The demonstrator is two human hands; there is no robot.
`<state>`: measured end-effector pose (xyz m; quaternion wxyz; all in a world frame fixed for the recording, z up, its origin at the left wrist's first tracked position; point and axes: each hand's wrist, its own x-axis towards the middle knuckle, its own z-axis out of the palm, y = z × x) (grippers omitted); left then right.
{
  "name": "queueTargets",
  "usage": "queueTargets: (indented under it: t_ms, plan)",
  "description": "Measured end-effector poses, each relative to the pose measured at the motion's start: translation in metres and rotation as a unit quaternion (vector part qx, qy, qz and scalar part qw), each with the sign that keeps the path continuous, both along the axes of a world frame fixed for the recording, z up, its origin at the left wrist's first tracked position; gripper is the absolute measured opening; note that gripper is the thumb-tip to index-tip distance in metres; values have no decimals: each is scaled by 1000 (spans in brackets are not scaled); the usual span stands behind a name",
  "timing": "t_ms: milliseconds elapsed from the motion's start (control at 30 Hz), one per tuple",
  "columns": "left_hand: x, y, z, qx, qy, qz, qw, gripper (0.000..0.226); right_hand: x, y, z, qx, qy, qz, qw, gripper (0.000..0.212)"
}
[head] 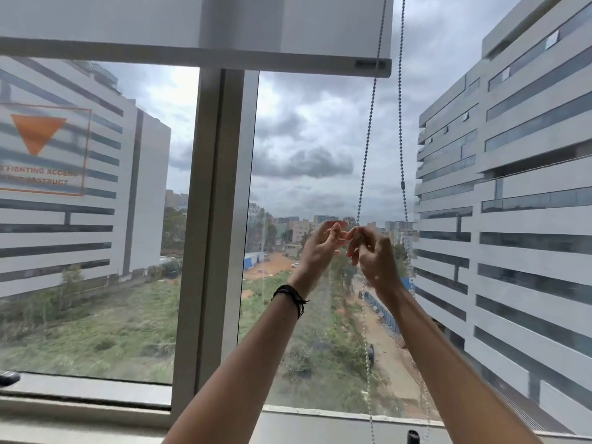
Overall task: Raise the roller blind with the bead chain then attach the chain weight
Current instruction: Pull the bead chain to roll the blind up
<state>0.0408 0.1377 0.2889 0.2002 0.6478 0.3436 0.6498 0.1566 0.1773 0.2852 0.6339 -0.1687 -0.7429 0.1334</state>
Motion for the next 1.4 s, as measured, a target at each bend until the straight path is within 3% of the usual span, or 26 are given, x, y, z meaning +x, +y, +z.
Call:
queueTargets:
  t_ms: [133,300,400,533,800,1167,1400]
  plan:
    - [19,-4,51,57,36,38,997,31,-1,0,1,0,-4,-10,1000,33]
    - [35,-7,84,123,28,90,988,21,-4,-5,2,-1,-7,-2,1000,40]
    - [36,-6,84,140,33,116,983,24,-3,-6,3,5,-4,3,1000,44]
    - [35,-8,82,148,44,108,982,24,1,-8,1,6,-2,19,1000,32]
    - [39,-9,76,189,65,141,970,25,3,-9,-4,14,11,41,999,53]
    - [40,-14,62,187,54,138,971,24,2,-15,-18,11,16,50,999,55]
    - [34,-14,43,178,73,143,971,26,5,-16,-33,31,-27,8,999,46]
